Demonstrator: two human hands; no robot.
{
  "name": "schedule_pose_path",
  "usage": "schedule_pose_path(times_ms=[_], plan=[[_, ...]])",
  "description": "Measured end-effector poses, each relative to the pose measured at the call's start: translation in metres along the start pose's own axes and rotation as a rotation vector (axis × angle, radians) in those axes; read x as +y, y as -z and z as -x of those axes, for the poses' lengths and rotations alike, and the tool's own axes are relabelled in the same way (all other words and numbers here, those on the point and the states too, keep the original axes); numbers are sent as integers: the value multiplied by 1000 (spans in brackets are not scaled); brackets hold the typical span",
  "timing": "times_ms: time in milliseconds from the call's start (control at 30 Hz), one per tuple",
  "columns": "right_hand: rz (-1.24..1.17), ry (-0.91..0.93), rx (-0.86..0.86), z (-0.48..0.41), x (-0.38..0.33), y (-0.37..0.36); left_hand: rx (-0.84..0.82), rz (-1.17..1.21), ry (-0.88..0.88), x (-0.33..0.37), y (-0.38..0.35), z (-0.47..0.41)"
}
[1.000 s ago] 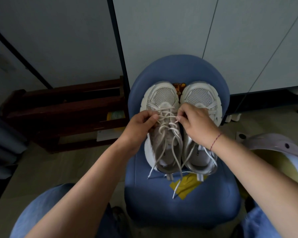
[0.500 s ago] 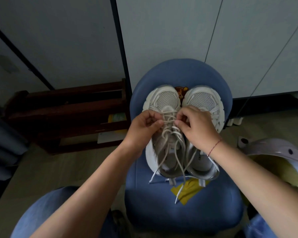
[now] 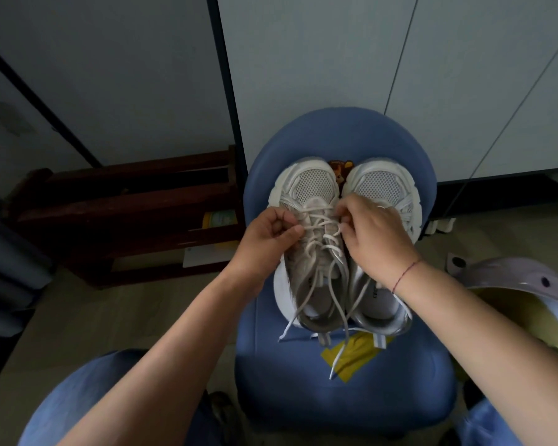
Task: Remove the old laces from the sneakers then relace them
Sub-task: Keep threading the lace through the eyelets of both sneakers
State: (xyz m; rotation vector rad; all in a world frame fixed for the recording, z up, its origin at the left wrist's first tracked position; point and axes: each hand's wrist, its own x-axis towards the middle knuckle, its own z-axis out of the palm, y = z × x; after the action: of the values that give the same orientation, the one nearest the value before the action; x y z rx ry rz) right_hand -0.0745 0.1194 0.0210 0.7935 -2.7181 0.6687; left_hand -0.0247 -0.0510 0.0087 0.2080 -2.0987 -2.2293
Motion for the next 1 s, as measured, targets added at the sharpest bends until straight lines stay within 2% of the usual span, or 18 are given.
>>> schedule_pose_path(times_ms=[167,300,433,800,1000], plan=[[-125,29,46,-1,1,-2,-55,-17,-16,0,-1,1],[-113,74,62,-3,1,-3,-69,-40,-32,1,-1,2],[-251,21,-14,-3,-1,1,-74,-79,-43,0,0,3],[-415,-67,-254,-4,13,17,-53,-114,-35,-1,-1,0],[-361,-48,-131,-3,5,6,-50,-138,-49,-1,2,0]])
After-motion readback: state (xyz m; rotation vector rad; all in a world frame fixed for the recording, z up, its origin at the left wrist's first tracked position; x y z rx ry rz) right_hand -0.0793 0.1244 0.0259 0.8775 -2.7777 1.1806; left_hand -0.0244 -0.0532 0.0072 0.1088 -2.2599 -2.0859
